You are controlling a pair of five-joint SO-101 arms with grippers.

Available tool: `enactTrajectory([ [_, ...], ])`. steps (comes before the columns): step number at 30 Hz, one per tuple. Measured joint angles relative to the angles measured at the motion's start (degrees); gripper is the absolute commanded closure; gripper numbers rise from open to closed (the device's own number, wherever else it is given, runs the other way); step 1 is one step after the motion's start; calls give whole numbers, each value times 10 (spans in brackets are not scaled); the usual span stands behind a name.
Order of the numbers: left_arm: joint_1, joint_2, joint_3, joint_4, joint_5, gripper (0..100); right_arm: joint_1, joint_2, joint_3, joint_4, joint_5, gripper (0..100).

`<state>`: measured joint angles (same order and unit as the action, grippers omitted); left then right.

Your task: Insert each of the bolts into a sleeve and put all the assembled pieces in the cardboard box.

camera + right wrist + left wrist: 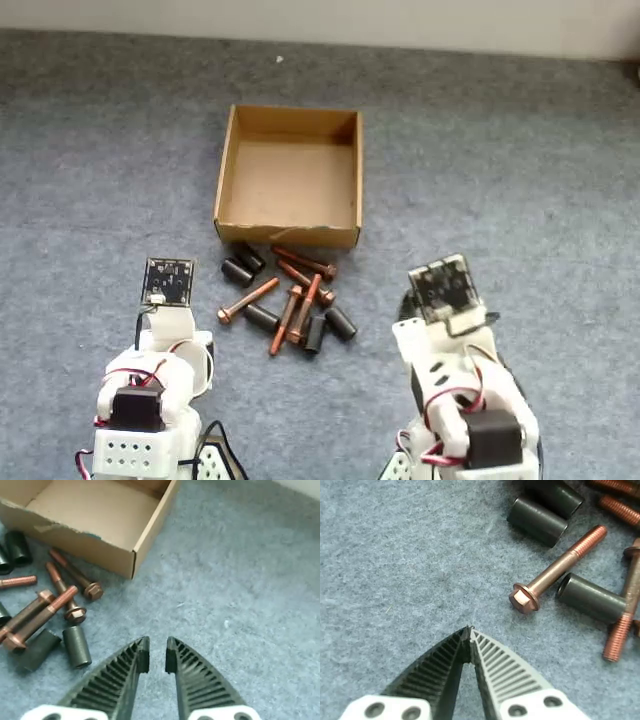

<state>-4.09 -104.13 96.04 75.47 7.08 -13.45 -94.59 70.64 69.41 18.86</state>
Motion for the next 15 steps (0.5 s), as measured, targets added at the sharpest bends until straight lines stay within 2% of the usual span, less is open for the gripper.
enactTrajectory([
  [7,0,0,0,0,0,993,-80,285,-134,1,-3,925],
  [12,0,0,0,0,0,993,-138,466,-190,1,-47,831],
  [15,0,0,0,0,0,993,-171,556,-215,-3,-54,826],
])
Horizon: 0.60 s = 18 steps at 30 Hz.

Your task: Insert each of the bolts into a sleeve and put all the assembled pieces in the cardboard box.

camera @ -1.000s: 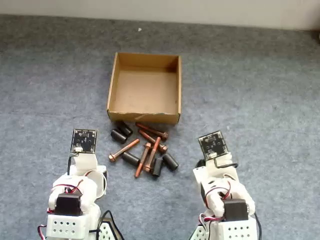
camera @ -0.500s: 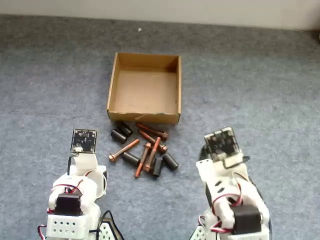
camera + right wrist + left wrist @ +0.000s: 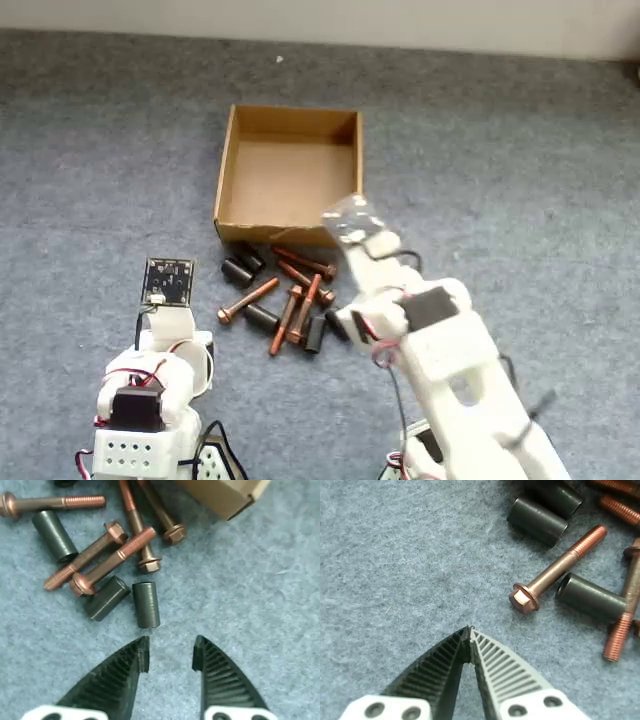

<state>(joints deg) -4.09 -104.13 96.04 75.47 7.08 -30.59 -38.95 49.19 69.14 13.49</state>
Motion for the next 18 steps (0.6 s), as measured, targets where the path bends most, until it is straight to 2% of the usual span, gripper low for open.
enactTrajectory([
  [8,0,0,0,0,0,993,-41,170,-4,-88,0,825],
  [18,0,0,0,-2,0,993,-52,243,-11,-157,0,826],
])
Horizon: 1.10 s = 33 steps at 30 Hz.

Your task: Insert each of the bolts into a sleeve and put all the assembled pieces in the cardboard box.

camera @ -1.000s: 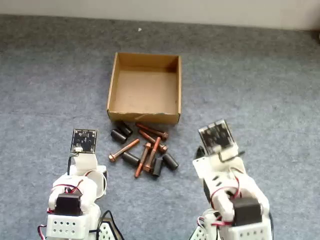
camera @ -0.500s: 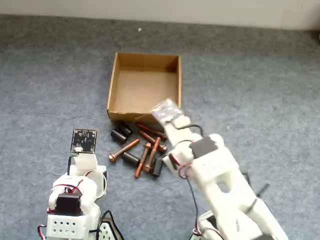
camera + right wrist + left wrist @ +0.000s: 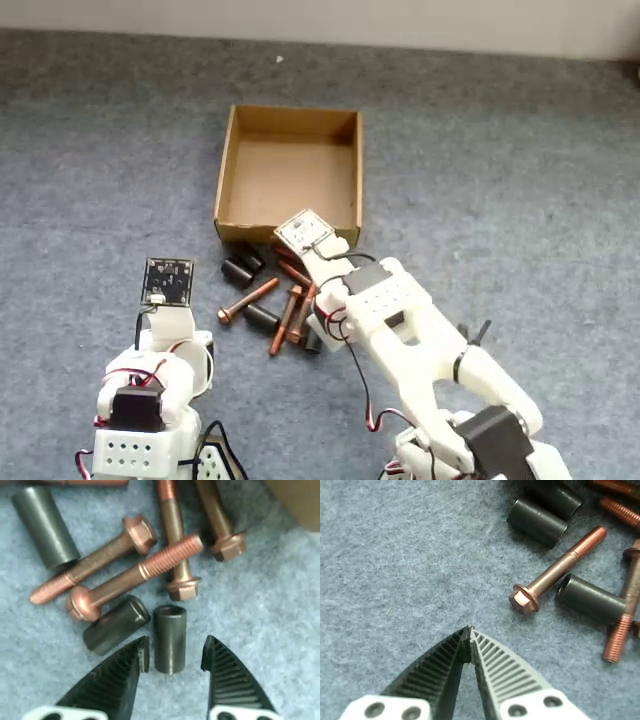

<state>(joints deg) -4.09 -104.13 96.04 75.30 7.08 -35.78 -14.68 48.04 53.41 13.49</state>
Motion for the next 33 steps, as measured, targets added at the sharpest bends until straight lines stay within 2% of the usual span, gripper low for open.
enactTrajectory([
  [3,0,0,0,0,0,993,0,27,-1,-18,0,837],
  [9,0,0,0,0,0,993,2,74,-18,-25,0,997],
  [15,0,0,0,0,0,993,8,81,-22,-28,22,992],
  [18,0,0,0,0,0,993,17,45,-18,-7,21,992],
  [21,-4,0,-4,0,0,993,45,-28,-11,2,-12,992],
  [27,-86,0,-18,0,0,993,115,-174,62,-3,-67,992],
  [30,-99,0,-37,0,-2,993,132,-222,91,-24,-94,992],
  [33,-101,0,-62,0,-52,992,151,-254,119,-57,-121,992],
])
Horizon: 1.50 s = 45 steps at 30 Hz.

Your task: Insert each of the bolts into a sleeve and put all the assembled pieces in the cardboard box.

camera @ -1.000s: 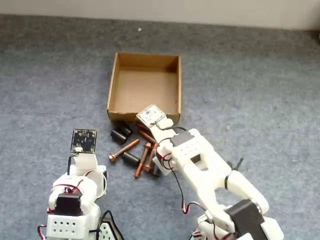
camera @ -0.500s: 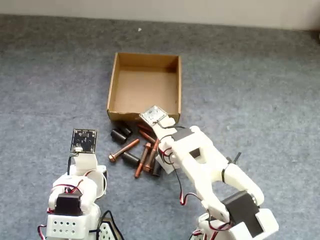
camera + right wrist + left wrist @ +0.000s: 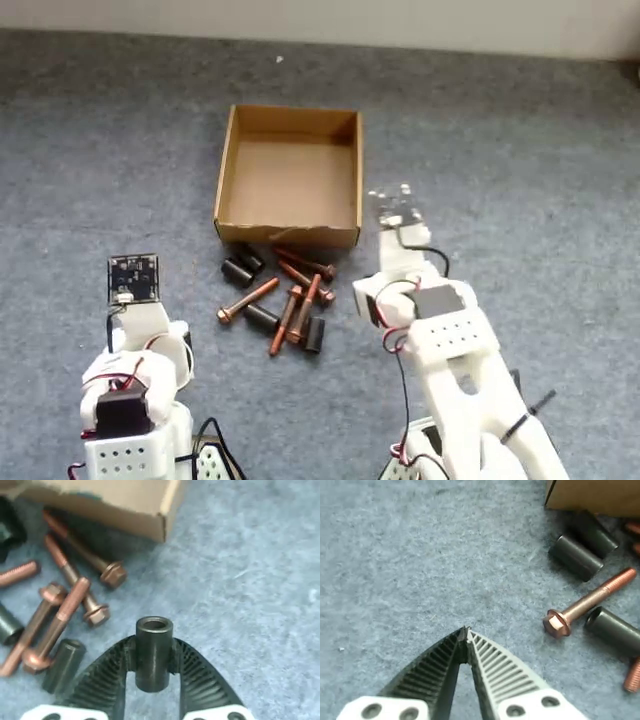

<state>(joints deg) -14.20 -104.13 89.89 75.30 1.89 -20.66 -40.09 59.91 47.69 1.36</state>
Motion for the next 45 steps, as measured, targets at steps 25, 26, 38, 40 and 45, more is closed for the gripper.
enactTrajectory([
  [25,142,353,-385,14,-246,991,174,-24,17,-105,-69,992],
  [26,156,396,-401,14,-246,978,174,-24,17,-106,-69,992],
  [38,324,756,-482,-16,-71,797,190,-24,17,-112,-69,992],
  [40,344,795,-482,-48,-46,797,191,-24,17,-112,-69,992],
  [45,349,874,-482,-118,-3,797,190,-24,17,-113,-69,992],
])
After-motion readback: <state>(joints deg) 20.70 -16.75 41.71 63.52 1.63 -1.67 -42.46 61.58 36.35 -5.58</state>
